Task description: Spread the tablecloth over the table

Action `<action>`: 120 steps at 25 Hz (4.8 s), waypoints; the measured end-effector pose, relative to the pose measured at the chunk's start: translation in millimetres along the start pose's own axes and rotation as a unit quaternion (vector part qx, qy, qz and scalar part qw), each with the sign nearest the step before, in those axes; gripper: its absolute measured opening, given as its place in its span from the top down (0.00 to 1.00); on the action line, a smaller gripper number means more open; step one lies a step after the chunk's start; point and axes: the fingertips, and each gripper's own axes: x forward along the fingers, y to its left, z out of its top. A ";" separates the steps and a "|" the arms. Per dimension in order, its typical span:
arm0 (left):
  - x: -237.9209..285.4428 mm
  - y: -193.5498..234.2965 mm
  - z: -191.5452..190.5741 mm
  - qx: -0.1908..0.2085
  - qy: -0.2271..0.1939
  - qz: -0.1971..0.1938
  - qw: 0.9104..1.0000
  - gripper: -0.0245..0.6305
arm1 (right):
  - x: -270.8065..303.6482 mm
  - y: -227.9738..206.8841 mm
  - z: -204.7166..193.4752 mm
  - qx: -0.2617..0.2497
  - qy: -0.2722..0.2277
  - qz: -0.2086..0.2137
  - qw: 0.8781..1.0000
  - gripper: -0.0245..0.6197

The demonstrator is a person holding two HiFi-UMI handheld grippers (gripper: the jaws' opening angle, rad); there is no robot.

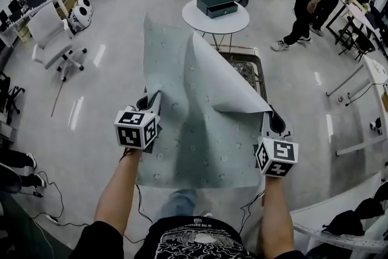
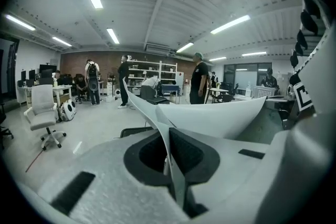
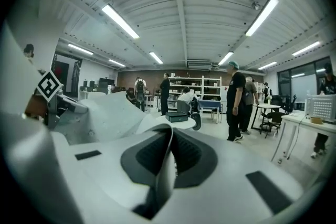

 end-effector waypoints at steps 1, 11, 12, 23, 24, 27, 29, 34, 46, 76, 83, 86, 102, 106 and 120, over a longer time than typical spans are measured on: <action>3.4 4.5 -1.5 -0.001 0.002 -0.001 1.000 0.95 | 4.2 -0.3 -0.7 -0.004 0.000 -0.001 1.000 0.95; 35.3 42.4 -25.5 -0.010 0.028 -0.014 0.999 0.95 | 46.3 -3.4 -16.9 -0.064 0.007 0.004 0.998 0.95; 36.7 45.7 -30.6 -0.011 0.031 -0.014 0.999 0.95 | 48.5 -3.3 -20.5 -0.067 0.010 0.002 0.998 0.95; 55.3 87.6 -60.6 -0.034 0.062 -0.010 0.997 0.92 | 73.3 -22.1 -52.2 -0.106 0.038 -0.019 0.993 0.95; 57.3 91.2 -63.9 -0.038 0.065 -0.009 0.997 0.92 | 75.0 -24.3 -55.6 -0.109 0.040 -0.022 0.993 0.95; 64.2 102.0 -75.0 -0.045 0.073 -0.009 0.996 0.91 | 78.2 -32.5 -67.3 -0.119 0.049 -0.032 0.991 0.95; 68.2 109.3 -82.5 -0.053 0.079 -0.010 0.995 0.91 | 79.1 -38.4 -75.1 -0.126 0.057 -0.038 0.990 0.95; 78.5 129.1 -105.6 -0.094 0.106 -0.017 0.990 0.89 | 85.9 -44.8 -90.0 -0.153 0.077 -0.047 0.984 0.95; 98.4 163.8 -170.9 -0.161 0.150 -0.018 0.975 0.86 | 111.0 -46.4 -127.7 -0.206 0.107 -0.060 0.971 0.95; 84.7 177.2 -235.5 -0.166 0.176 0.014 0.970 0.49 | 113.0 -17.2 -185.7 -0.260 0.172 -0.050 0.949 0.67; 47.6 175.7 -205.5 -0.136 0.142 0.049 0.979 0.46 | 98.8 -10.8 -158.4 -0.239 0.150 -0.042 0.959 0.63; 26.6 166.8 -187.1 -0.128 0.123 0.054 0.983 0.46 | 86.8 -4.4 -143.2 -0.231 0.136 -0.038 0.963 0.63; -72.1 58.1 -67.6 -0.104 -0.003 0.047 0.994 0.48 | 1.3 32.0 -67.1 -0.112 0.075 0.006 0.991 0.63; -75.3 -1.2 -40.2 -0.083 -0.033 0.012 0.996 0.51 | -15.8 36.9 -50.8 -0.082 0.066 0.021 0.994 0.63; -67.3 -149.0 22.4 0.052 -0.082 -0.075 0.992 0.78 | -44.8 67.6 -9.6 -0.051 0.046 0.084 0.994 0.63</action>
